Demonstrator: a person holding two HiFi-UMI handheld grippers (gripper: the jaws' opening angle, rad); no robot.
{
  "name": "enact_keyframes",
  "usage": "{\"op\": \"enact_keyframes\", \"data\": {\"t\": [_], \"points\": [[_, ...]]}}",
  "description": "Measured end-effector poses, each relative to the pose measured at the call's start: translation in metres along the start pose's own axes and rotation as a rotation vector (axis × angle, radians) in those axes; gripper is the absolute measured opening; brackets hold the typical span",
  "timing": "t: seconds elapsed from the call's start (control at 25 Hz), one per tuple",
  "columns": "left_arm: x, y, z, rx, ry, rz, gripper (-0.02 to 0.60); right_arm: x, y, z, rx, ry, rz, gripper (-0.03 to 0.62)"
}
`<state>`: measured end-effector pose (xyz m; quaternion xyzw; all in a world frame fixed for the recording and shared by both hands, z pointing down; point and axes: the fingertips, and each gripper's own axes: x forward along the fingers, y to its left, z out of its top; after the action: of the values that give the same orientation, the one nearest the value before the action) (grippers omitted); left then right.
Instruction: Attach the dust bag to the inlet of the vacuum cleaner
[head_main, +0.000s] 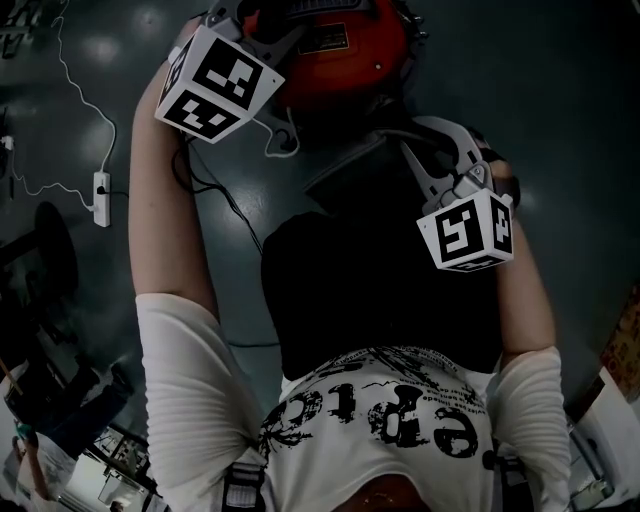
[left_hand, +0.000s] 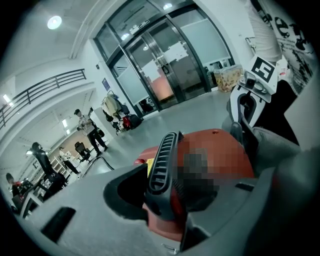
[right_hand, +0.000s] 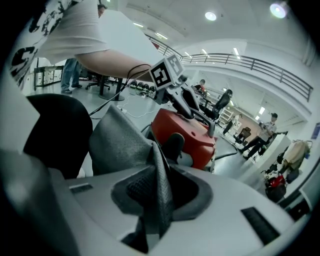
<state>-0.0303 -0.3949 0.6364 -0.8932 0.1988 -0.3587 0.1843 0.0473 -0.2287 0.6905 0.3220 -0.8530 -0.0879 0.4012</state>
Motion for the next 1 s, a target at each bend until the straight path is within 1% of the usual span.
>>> {"op": "enact_keyframes", "data": {"t": [0.08, 0.12, 0.24, 0.28, 0.36, 0.44, 0.48, 0.52, 0.6, 0.68, 0.76, 0.8, 0.84, 0.88, 0.96, 1.0], "points": [[-0.001, 0.001, 0.000, 0.000, 0.000, 0.005, 0.143, 0.000, -0.001, 0.000, 0.020, 0.004, 0.010, 0.061], [-0.001, 0.001, 0.000, 0.007, 0.000, 0.006, 0.143, 0.000, 0.000, 0.000, 0.027, 0.003, 0.031, 0.063], [-0.001, 0.001, 0.001, 0.061, 0.010, 0.002, 0.143, 0.000, 0.002, 0.001, 0.046, -0.019, 0.121, 0.061], [0.000, 0.001, 0.000, 0.070, 0.010, 0.006, 0.143, 0.000, 0.002, 0.001, 0.051, -0.025, 0.135, 0.061], [0.001, 0.001, -0.003, 0.080, 0.016, 0.036, 0.143, -0.002, 0.001, 0.000, 0.044, -0.026, 0.125, 0.063], [-0.003, 0.000, -0.001, 0.125, 0.029, 0.069, 0.148, -0.003, 0.000, 0.000, 0.028, -0.013, 0.094, 0.077], [-0.008, -0.002, 0.006, 0.140, 0.012, 0.082, 0.174, -0.003, -0.001, 0.000, 0.019, -0.006, 0.079, 0.093], [-0.015, -0.003, 0.017, 0.136, -0.022, 0.098, 0.193, -0.005, -0.002, 0.000, 0.005, -0.001, 0.065, 0.108], [-0.033, -0.004, 0.042, 0.099, -0.108, 0.138, 0.193, -0.012, -0.005, 0.004, -0.033, -0.010, 0.036, 0.115], [-0.051, -0.010, 0.064, 0.076, -0.184, 0.171, 0.193, -0.024, -0.008, 0.016, -0.057, -0.058, 0.001, 0.117], [-0.070, -0.030, 0.081, 0.054, -0.248, 0.158, 0.192, -0.042, -0.014, 0.039, -0.010, -0.156, -0.033, 0.117], [-0.079, -0.043, 0.086, 0.017, -0.286, 0.138, 0.192, -0.050, -0.018, 0.051, 0.038, -0.217, -0.047, 0.117], [-0.088, -0.057, 0.090, -0.048, -0.335, 0.125, 0.192, -0.058, -0.023, 0.063, 0.094, -0.278, -0.066, 0.117], [-0.098, -0.067, 0.095, -0.141, -0.399, 0.130, 0.192, -0.065, -0.030, 0.072, 0.151, -0.330, -0.094, 0.117], [-0.116, -0.077, 0.098, -0.352, -0.525, 0.191, 0.192, -0.073, -0.046, 0.079, 0.245, -0.392, -0.175, 0.115], [-0.125, -0.078, 0.095, -0.443, -0.563, 0.239, 0.190, -0.075, -0.052, 0.080, 0.281, -0.410, -0.214, 0.115]]}}
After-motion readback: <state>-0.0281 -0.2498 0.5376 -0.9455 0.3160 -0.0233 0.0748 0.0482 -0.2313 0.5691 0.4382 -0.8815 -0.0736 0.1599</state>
